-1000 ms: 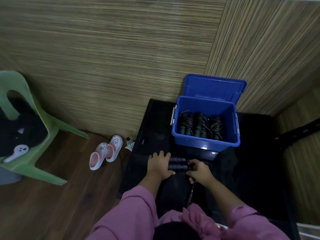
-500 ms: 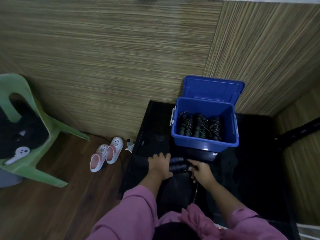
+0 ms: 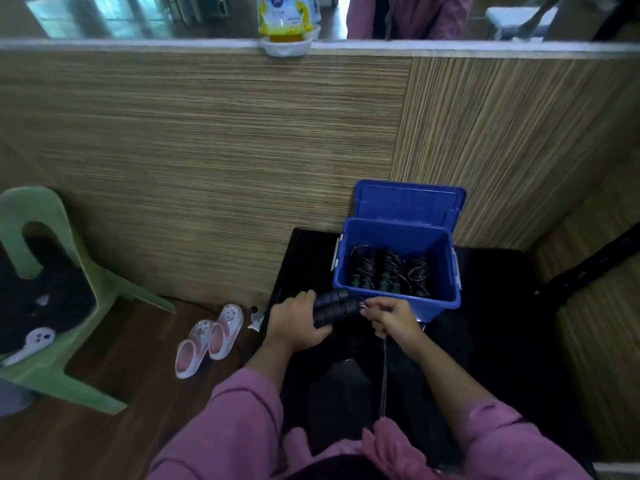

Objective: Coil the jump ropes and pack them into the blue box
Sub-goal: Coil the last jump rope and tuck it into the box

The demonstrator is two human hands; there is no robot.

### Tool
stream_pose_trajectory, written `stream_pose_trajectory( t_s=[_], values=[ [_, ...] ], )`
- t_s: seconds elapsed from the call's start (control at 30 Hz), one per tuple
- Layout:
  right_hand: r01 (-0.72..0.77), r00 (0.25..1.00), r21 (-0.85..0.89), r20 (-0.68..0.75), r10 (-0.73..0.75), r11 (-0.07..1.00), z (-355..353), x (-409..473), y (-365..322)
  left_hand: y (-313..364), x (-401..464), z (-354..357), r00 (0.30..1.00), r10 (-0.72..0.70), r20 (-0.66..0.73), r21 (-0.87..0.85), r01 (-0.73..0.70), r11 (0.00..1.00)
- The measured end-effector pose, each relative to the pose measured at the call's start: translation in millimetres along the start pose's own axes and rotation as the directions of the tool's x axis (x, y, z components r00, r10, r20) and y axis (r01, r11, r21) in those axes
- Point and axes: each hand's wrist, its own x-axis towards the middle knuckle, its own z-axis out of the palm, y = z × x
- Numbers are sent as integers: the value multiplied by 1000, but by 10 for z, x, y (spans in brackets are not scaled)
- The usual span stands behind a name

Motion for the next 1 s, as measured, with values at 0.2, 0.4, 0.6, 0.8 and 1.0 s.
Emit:
stream_pose_trajectory(
  t_s=[0.2, 0.4, 0.6, 0.8, 1.0],
  values=[
    [-5, 995, 110, 98, -6, 994, -131, -40, -124, 6, 41, -122, 998, 68, -19, -35, -69, 997],
    [121, 992, 51, -43, -119, 991, -272, -1, -345, 177, 195, -303, 985, 164, -45, -155, -169, 973],
    [231, 927, -175, -261, -271, 957, -441, 115, -605, 527, 384, -517, 953, 288, -92, -210, -301, 930],
    [230, 908, -521, -190, -374, 822, -822, 160, -984, 731, 497, -677, 927, 371, -55, -114, -375, 920],
    [183, 869, -818, -126, -479, 546, -901, 73, -1265, 843, 535, -872, 918, 393, 41, -217, -376, 901]
  ],
)
